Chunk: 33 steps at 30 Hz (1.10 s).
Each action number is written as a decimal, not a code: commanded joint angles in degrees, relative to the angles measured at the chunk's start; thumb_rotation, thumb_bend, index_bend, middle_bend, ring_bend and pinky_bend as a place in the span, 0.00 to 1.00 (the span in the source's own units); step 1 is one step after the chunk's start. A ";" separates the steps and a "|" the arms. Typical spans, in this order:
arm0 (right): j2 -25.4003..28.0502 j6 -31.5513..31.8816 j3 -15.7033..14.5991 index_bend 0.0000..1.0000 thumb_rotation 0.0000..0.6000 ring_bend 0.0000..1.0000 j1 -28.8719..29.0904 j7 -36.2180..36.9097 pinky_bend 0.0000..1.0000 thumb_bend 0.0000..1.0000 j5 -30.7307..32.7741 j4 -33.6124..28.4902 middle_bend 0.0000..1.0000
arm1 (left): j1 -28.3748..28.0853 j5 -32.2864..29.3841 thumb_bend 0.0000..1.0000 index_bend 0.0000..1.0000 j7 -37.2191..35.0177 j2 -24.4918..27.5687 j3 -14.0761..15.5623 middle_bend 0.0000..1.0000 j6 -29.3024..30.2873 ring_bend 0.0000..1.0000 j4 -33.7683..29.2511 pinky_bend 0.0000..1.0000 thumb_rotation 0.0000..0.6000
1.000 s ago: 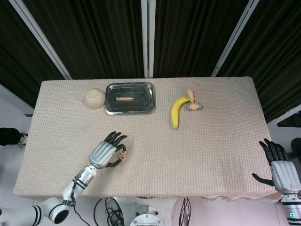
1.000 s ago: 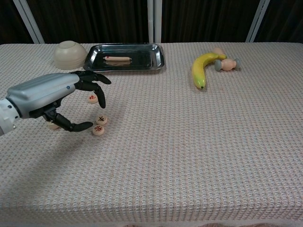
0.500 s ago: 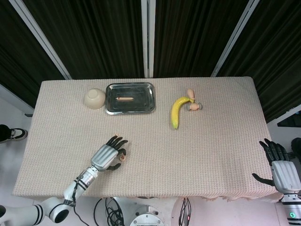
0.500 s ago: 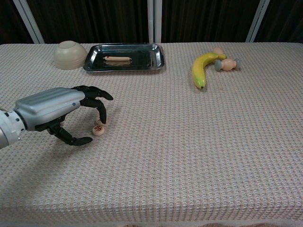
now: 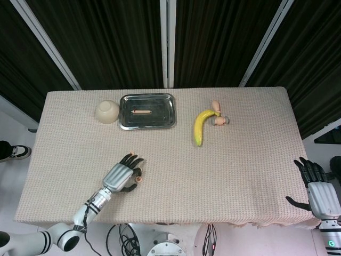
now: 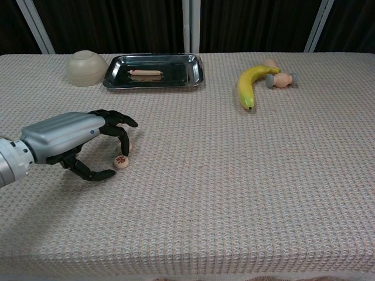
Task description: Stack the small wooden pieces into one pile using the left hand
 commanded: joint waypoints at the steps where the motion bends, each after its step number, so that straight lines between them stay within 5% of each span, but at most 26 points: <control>1: 0.02 0.05 0.00 0.00 1.00 0.00 -0.02 0.11 0.00 0.00 -0.02 0.05 0.00 | -0.05 -0.05 0.26 0.44 -0.08 -0.06 0.03 0.07 -0.06 0.00 0.04 0.00 1.00; 15: 0.00 0.08 0.04 0.00 1.00 0.00 0.01 0.19 0.00 0.00 -0.06 0.16 0.00 | 0.15 0.38 0.26 0.49 -1.60 0.83 0.12 0.08 1.17 0.00 -1.12 0.00 1.00; 26: 0.23 0.17 0.17 0.00 1.00 0.00 0.12 0.62 0.00 0.00 -0.17 0.11 0.00 | 3.40 -5.72 0.26 0.49 1.38 12.68 -1.41 0.08 3.33 0.00 -10.69 0.00 1.00; 33: 0.18 -0.07 0.08 0.00 1.00 0.00 0.28 -0.26 0.00 0.00 -0.30 -0.45 0.00 | 4.23 -7.79 0.26 0.49 0.20 12.63 -0.41 0.09 1.38 0.00 -9.65 0.00 1.00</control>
